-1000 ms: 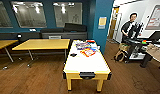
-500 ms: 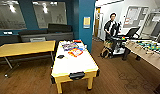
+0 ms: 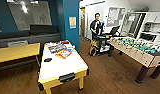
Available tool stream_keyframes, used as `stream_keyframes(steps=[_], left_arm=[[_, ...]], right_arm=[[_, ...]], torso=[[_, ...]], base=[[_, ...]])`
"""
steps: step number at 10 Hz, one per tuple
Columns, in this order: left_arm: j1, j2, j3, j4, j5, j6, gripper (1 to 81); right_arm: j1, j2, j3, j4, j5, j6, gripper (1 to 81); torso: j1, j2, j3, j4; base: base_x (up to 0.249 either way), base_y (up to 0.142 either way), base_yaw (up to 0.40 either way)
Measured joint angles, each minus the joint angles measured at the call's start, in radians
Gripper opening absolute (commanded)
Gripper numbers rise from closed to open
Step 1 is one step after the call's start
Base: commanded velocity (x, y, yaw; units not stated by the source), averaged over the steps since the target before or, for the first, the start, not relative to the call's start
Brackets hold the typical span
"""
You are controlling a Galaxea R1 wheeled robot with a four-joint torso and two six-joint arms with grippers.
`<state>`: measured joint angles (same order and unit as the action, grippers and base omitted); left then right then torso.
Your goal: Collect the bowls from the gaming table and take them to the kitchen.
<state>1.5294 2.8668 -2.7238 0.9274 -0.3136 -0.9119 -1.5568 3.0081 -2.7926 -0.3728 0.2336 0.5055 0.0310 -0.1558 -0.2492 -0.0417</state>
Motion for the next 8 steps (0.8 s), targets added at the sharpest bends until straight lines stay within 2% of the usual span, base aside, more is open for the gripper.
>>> stream_keyframes(steps=[8], left_arm=[[-0.001,-0.001,-0.003,0.0,0.05,0.0,1.0]], right_arm=[[0.0,0.029,0.011,0.003,-0.002,0.005,1.0]], torso=[[0.0,0.0,0.0,0.0]], base=[[0.0,0.0,-0.4]])
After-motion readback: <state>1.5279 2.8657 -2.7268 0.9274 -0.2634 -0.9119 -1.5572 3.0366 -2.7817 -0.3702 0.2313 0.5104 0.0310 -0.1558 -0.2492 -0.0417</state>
